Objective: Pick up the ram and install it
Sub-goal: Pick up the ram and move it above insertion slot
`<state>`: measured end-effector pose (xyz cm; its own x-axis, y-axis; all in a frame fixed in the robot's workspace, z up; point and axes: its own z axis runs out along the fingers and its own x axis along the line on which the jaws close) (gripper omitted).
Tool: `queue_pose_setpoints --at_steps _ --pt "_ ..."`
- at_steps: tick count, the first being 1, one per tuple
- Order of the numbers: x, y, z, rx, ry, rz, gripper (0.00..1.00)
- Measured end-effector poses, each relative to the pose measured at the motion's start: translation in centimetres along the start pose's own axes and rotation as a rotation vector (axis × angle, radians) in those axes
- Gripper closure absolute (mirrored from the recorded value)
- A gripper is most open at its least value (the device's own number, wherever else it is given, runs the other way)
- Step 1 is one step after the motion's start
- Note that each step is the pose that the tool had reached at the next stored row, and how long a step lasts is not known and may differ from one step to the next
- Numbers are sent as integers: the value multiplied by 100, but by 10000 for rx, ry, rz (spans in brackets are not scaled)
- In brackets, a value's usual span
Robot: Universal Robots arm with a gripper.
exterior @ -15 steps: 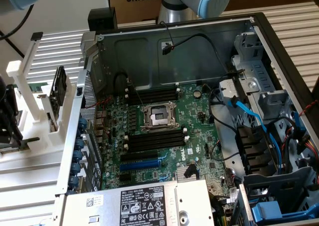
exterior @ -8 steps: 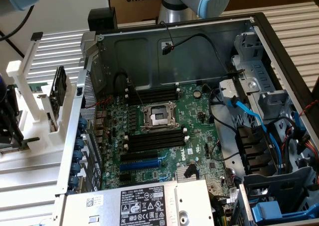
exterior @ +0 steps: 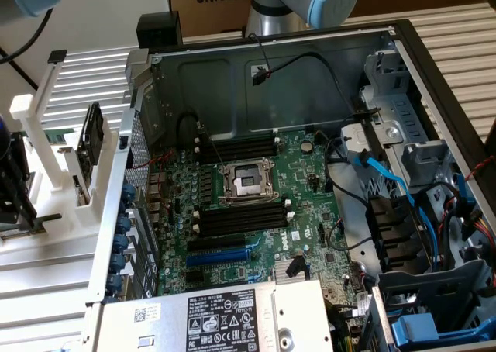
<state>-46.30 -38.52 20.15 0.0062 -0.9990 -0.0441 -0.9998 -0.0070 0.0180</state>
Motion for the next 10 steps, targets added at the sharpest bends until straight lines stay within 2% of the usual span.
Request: queue_pose_setpoints --at_steps 2,3,10 --pt "2 0 -2 -3 -2 0 78" --pt "2 0 -2 -3 -3 0 85" --pt "2 0 -2 -4 -2 0 87"
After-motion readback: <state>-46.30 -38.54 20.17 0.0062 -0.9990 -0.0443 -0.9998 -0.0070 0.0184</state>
